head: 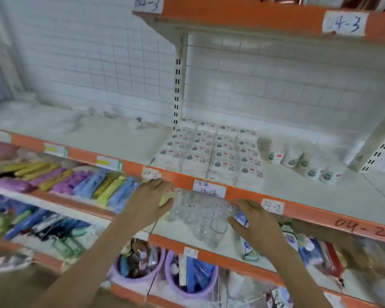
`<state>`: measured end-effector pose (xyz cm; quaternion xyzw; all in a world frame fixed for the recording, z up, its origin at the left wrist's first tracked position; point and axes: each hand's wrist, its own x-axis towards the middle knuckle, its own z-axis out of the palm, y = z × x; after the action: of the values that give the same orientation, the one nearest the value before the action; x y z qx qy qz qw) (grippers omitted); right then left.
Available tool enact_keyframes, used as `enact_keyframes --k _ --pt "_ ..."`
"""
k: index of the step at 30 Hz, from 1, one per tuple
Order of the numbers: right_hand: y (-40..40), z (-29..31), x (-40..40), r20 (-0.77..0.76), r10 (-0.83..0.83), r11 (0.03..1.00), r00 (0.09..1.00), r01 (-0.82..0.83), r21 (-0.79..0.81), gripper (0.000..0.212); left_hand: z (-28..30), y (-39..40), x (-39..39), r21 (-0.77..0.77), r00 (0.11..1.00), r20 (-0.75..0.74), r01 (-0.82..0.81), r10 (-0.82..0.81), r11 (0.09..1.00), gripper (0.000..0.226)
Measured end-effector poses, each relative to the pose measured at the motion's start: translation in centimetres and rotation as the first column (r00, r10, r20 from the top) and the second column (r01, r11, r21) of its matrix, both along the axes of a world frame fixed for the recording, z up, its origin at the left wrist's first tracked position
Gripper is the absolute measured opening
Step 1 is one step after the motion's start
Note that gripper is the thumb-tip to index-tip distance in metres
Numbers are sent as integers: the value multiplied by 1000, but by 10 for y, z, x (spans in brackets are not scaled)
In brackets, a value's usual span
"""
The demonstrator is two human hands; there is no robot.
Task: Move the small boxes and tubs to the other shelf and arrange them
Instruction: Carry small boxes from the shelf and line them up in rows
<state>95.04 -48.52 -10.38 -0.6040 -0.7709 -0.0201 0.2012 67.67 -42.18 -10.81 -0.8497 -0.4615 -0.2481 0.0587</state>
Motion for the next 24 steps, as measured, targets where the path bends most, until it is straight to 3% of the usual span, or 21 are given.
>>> enact_keyframes --k 7,11,15,18,24 --pt "-12 -27 -110 -120 303 933 946 -319 -164 41 -34 -98 -122 -257 932 -165 -356 323 898 51" --pt "-8 -28 -181 -148 444 862 883 -467 -199 43 -32 -139 -191 -247 857 -121 -515 501 821 67" --pt "7 -20 -249 -170 550 801 817 -574 -168 44 -27 -162 -252 -235 757 -99 -648 645 725 47" --pt "20 -16 -301 -187 587 768 788 -615 -181 46 -27 -166 -300 -243 731 -98 -676 676 695 50" --pt "59 -11 -401 -208 601 754 771 -634 -170 43 -14 -141 -399 -239 701 -75 -704 710 669 36"
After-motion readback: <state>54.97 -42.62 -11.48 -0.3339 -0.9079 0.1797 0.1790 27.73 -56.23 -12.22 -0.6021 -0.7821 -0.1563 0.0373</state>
